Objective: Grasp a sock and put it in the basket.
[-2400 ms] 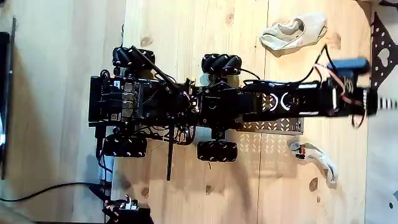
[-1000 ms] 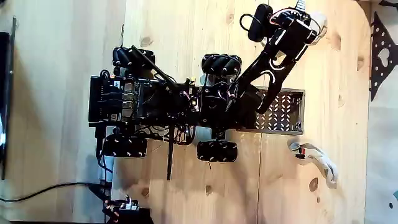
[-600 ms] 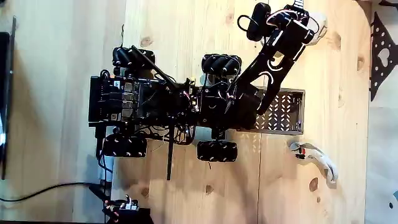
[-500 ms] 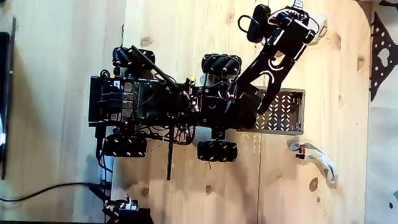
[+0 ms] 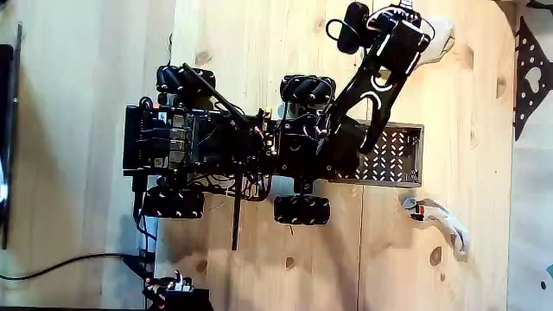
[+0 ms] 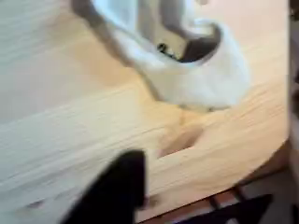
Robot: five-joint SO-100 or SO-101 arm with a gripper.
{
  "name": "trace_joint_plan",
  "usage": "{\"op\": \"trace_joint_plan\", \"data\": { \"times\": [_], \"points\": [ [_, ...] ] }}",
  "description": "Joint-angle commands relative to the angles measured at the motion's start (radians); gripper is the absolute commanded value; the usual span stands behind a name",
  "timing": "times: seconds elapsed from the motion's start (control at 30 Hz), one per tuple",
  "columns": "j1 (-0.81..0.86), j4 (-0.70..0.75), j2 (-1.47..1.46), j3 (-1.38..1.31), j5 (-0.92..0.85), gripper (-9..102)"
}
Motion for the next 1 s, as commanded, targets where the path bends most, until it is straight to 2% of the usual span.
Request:
{"op": "trace_joint_plan", "data": {
  "times": [0.0, 0.13, 0.4, 0.5, 0.97],
  "points": [
    [-0.012, -0.081, -0.035, 0.0, 0.009, 43],
    [-0.023, -0.135, -0.058, 0.021, 0.011, 43],
    [-0.017, -0.354, -0.057, 0.218, 0.011, 44],
    [-0.031, -0.376, -0.095, 0.227, 0.025, 45],
    [0.008, -0.606, -0.499, 0.16, 0.034, 47]
  ]
}}
